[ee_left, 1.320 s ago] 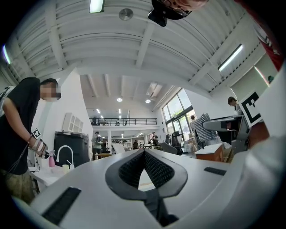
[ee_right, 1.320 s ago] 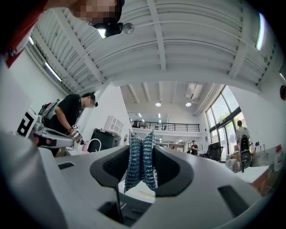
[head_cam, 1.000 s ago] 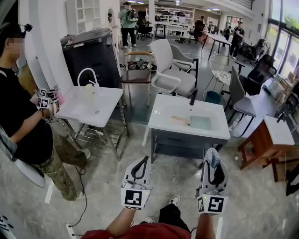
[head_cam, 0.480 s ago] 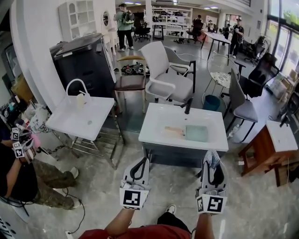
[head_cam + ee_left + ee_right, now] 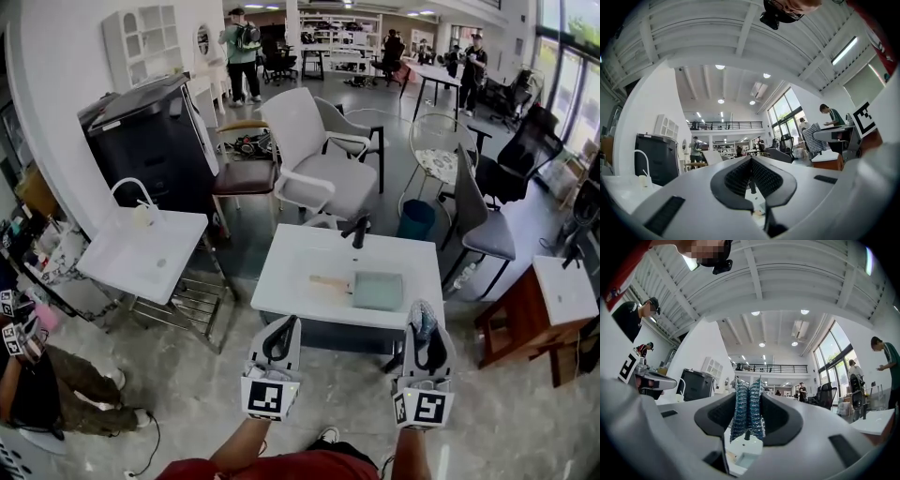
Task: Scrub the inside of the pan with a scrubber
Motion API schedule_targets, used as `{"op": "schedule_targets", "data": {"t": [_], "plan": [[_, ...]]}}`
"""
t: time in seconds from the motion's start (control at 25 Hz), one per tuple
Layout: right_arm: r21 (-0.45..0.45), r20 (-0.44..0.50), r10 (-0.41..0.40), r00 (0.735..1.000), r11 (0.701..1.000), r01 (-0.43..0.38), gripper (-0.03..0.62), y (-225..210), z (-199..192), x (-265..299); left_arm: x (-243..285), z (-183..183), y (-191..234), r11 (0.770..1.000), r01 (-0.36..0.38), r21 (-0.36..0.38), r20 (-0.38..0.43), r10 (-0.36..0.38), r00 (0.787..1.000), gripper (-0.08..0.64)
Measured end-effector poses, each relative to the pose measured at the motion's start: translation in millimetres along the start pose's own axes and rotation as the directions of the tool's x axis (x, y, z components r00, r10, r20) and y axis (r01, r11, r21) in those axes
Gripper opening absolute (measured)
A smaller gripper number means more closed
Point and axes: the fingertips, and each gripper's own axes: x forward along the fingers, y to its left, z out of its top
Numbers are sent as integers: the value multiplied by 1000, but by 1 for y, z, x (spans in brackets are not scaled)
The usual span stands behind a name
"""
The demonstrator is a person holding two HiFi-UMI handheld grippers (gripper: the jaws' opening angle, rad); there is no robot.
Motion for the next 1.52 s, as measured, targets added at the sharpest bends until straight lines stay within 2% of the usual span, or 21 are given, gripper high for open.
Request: {"op": "schedule_targets", "data": {"t": [0.16,0.28,0.6,0.84,1.04,1.2,1.52], "plan": [[7,7,5,1000,1000,-5,173,-30,-12,25,39,-4,-14,1000,-5,8,7,5,1000,14],[12,7,12,1000,1000,-12,173,-49,-21,37,60,-4,-25,999,-11,38,45,10,999,14],[35,-14,-10,1000,999,10,173,-88,-45,55,95,-13,-31,999,-31,44,24,30,999,14],[25,-21,-1,1000,1000,1,173,-89,-60,68,117,-30,-34,999,-11,47,31,9,999,14],[16,-41,-18,999,1000,18,175,-92,-77,92,149,-43,-26,1000,15,13,-18,-15,1000,14],[-4,-41,-25,999,1000,25,175,-92,-82,127,183,-47,-10,999,30,23,47,-31,998,14],[-31,-45,-1,999,1000,-1,175,-74,-96,218,254,-69,35,999,47,6,39,-47,998,14]]}}
